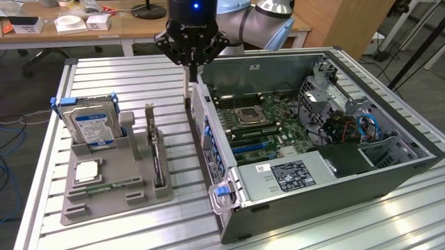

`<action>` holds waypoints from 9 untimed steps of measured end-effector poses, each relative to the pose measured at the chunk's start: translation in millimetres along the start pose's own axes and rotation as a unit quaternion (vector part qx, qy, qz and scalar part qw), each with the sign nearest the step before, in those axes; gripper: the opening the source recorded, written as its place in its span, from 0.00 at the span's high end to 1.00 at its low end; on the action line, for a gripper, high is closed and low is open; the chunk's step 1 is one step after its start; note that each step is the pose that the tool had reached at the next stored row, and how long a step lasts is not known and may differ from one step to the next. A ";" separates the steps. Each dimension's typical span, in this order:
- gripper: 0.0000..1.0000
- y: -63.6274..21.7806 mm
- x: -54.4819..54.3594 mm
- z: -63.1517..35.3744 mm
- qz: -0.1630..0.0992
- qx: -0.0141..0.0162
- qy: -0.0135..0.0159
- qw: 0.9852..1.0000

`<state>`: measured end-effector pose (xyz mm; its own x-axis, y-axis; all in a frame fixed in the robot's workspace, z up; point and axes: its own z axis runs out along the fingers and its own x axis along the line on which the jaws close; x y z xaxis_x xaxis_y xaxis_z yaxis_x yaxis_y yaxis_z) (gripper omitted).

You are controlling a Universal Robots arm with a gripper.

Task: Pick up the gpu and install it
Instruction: 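Reach for the gpu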

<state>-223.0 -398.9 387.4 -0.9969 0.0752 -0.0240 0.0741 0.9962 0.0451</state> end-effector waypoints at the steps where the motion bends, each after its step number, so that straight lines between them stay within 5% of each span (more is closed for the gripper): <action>1: 0.89 -0.1 1.7 0.0 0.000 0.000 0.000 1.000; 9: 0.89 -1.3 17.1 -0.1 0.000 0.000 0.000 1.000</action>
<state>-240.1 -398.8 387.0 -0.9969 0.0753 -0.0240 0.0741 0.9962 0.0451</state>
